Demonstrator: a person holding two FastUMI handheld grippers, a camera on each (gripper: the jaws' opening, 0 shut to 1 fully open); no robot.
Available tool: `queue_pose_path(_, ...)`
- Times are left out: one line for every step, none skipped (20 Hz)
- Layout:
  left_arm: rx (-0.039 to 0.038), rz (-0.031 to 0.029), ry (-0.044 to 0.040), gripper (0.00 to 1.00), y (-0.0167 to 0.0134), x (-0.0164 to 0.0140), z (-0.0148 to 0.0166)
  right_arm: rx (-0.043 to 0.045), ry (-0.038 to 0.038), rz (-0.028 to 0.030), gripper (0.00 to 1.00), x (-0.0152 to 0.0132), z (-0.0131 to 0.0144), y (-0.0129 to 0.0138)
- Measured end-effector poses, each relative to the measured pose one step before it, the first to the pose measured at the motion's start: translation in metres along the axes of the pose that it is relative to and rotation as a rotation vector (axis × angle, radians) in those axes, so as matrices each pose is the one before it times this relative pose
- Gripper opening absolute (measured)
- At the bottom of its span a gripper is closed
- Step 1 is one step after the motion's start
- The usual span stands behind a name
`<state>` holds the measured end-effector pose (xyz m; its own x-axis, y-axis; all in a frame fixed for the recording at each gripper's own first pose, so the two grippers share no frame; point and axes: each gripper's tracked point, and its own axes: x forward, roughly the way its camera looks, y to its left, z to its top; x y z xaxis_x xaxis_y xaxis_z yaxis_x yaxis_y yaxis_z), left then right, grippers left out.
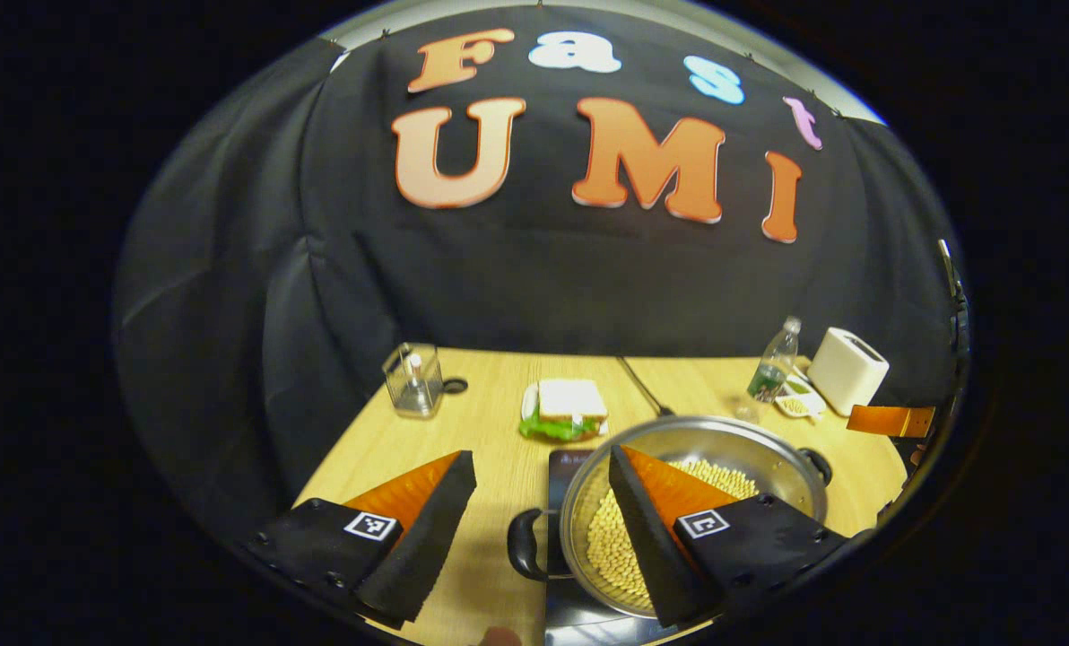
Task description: First push the handle of the pot to place it horizontally, then grasp the pot with both hands and set it on the induction cooktop.
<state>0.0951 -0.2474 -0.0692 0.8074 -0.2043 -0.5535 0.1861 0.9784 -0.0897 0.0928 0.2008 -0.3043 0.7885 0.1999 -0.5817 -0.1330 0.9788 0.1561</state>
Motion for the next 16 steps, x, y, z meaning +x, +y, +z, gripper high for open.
queue_pose_path(-0.00501, 0.00407, -0.06156, 0.98, -0.00128, -0.03172, 0.04279, -0.02089, -0.04317, -0.00133, 0.95, -0.01428, 0.01809, -0.00382)
queue_pose_path(-0.00477, 0.00837, -0.05638, 0.98, -0.00038, -0.02801, 0.04035, -0.02223, -0.03738, 0.00172, 0.95, -0.01382, 0.01865, -0.00401)
queue_pose_path(0.00462, 0.01964, -0.04666, 0.98, 0.00526, -0.02876, 0.03831, -0.02716, -0.04116, -0.00376, 0.95, -0.01360, 0.01851, -0.00612)
queue_pose_path(0.00994, 0.01623, -0.05252, 0.98, 0.00983, -0.02362, 0.03326, -0.02814, -0.04487, -0.01370, 0.95, -0.01444, 0.01849, -0.00940)
queue_pose_path(0.01010, 0.00947, -0.04681, 0.98, 0.00625, -0.02181, 0.03741, -0.02217, -0.03997, -0.01390, 0.95, -0.01227, 0.01857, -0.01032)
queue_pose_path(0.00078, 0.00896, -0.02941, 0.97, 0.00507, -0.02075, 0.02208, -0.01310, -0.03629, -0.01031, 0.95, -0.01330, 0.01727, -0.00747)
queue_pose_path(-0.01080, -0.00158, -0.01537, 0.98, 0.00524, -0.02276, 0.02757, -0.00883, -0.02854, -0.00563, 0.95, -0.01078, 0.01538, -0.00750)
queue_pose_path(-0.01848, -0.00523, -0.00333, 0.99, 0.00609, 0.00020, 0.00189, -0.01004, -0.02715, -0.00818, 0.95, -0.01192, 0.01389, -0.00912)
queue_pose_path(-0.01495, -0.00668, -0.00691, 0.98, 0.00406, -0.00747, 0.01179, -0.01438, -0.02641, -0.00995, 0.95, -0.00987, 0.01294, -0.00914)
queue_pose_path(-0.00539, 0.00999, -0.01626, 0.98, 0.00970, -0.00412, 0.01177, -0.01536, -0.02633, -0.01237, 0.95, -0.00655, 0.00375, -0.00883)
queue_pose_path(0.00469, 0.03454, -0.02052, 0.99, 0.01697, -0.00649, 0.00835, -0.01228, -0.02114, -0.00836, 0.95, -0.00955, 0.00888, -0.00880)
queue_pose_path(0.00829, 0.03991, -0.02732, 0.99, 0.01936, -0.00702, 0.00526, -0.00516, -0.01458, 0.00040, 0.95, -0.00903, 0.00448, -0.00675)
queue_pose_path(0.01117, 0.04116, -0.03323, 0.99, 0.01873, -0.00590, 0.00800, 0.00309, -0.01167, 0.00171, 0.95, -0.00814, 0.00363, -0.00603)
queue_pose_path(0.01338, 0.03629, -0.02500, 0.99, 0.01186, -0.00760, 0.00520, 0.00479, -0.00761, -0.00393, 0.95, -0.00634, 0.00197, -0.00727)
queue_pose_path(0.01129, 0.02585, -0.01796, 0.99, 0.01219, -0.00750, 0.00503, 0.00212, -0.00542, -0.00722, 0.95, -0.00493, 0.00159, -0.00750)
queue_pose_path(0.00687, 0.01475, -0.01189, 0.99, 0.00604, -0.00942, 0.00469, 0.00687, -0.00691, -0.00626, 0.95, -0.00377, 0.00191, -0.00701)
